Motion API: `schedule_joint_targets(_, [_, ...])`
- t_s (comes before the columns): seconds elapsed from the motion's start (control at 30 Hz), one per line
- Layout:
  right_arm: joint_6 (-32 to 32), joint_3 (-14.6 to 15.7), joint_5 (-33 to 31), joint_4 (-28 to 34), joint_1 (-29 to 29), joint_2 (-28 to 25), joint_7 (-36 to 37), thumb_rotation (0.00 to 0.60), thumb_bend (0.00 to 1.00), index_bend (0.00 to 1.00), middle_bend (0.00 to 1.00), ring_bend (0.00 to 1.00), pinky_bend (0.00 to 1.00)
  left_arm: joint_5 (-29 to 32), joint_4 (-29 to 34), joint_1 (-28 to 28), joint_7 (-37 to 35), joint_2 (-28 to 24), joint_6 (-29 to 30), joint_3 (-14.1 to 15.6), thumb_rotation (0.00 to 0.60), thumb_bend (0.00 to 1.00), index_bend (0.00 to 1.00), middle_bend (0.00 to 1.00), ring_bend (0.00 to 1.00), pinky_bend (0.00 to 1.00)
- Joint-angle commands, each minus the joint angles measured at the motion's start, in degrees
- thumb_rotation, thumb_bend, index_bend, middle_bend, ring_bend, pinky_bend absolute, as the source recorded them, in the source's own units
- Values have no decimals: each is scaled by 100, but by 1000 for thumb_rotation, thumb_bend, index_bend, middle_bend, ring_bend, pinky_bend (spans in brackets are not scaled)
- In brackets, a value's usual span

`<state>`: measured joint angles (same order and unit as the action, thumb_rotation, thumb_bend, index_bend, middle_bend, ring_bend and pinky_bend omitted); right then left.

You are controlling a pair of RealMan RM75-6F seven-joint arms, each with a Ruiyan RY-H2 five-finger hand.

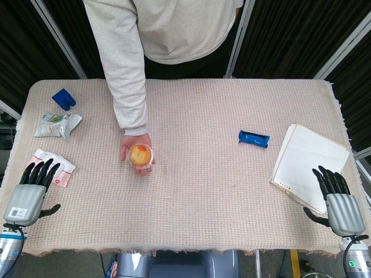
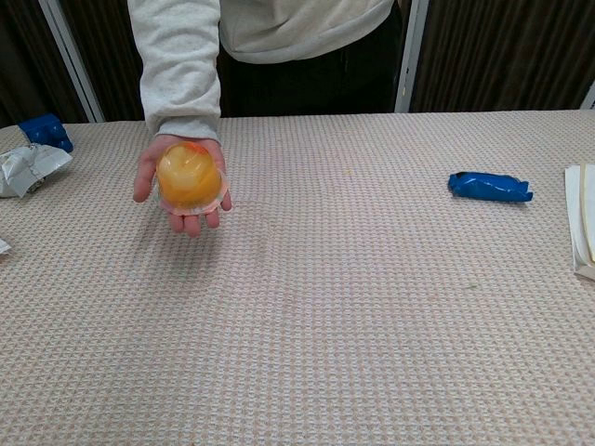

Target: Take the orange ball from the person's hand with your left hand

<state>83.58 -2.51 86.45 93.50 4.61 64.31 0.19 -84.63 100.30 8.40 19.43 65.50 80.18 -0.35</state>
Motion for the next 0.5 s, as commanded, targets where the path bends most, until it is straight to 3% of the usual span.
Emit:
schedule_joint_targets(0.03, [0, 3, 8, 1, 0, 1, -6, 600, 138, 47, 0, 0, 0, 6, -1, -1, -5, -3, -2, 1, 600, 125, 0, 0, 0, 0])
schedule_joint_targets(0.5, [-36, -11, -23, 8, 16, 21, -47, 600, 139, 47, 0, 0, 0, 70, 32, 75, 34, -62, -197, 26, 600, 126, 0, 0, 0, 0])
